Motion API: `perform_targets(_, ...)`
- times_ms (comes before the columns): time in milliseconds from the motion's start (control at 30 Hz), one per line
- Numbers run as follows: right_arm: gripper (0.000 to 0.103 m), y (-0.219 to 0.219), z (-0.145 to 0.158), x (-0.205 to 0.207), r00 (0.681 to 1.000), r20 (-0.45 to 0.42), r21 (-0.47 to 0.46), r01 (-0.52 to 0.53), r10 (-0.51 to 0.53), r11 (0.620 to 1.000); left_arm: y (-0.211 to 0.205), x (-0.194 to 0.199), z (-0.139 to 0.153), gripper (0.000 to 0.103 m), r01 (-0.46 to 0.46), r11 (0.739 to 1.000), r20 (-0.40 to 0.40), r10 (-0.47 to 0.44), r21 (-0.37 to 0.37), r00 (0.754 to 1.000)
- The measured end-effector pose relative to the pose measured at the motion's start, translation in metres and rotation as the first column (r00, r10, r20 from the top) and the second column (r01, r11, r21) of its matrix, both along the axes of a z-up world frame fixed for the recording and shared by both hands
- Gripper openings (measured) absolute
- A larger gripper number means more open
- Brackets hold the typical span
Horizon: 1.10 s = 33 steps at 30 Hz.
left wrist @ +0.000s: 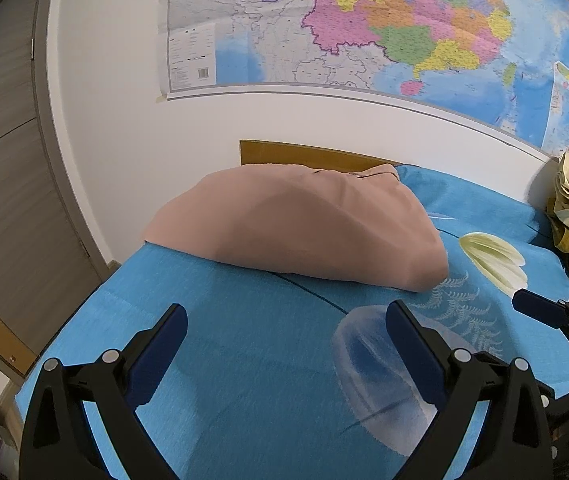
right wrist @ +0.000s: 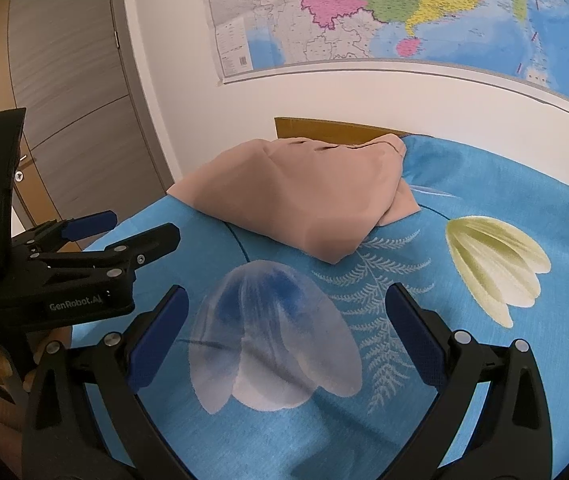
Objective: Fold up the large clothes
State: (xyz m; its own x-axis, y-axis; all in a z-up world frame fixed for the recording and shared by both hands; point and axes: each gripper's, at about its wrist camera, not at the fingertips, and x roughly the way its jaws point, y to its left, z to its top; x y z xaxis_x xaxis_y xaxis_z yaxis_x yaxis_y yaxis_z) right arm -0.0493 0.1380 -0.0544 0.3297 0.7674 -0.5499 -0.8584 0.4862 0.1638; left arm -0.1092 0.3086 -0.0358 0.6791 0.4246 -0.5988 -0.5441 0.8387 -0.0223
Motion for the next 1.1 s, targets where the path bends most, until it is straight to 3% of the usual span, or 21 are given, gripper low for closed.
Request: perform_targets(1100,0.097,-0.0028,0.0027,-0.007,1.0,-0.002,0.008,-0.004,0.004,1.0,0.001,-0.0084,-0.0009,0.096,-0.001,1.0,0.001,0.001,-0.002,1.0)
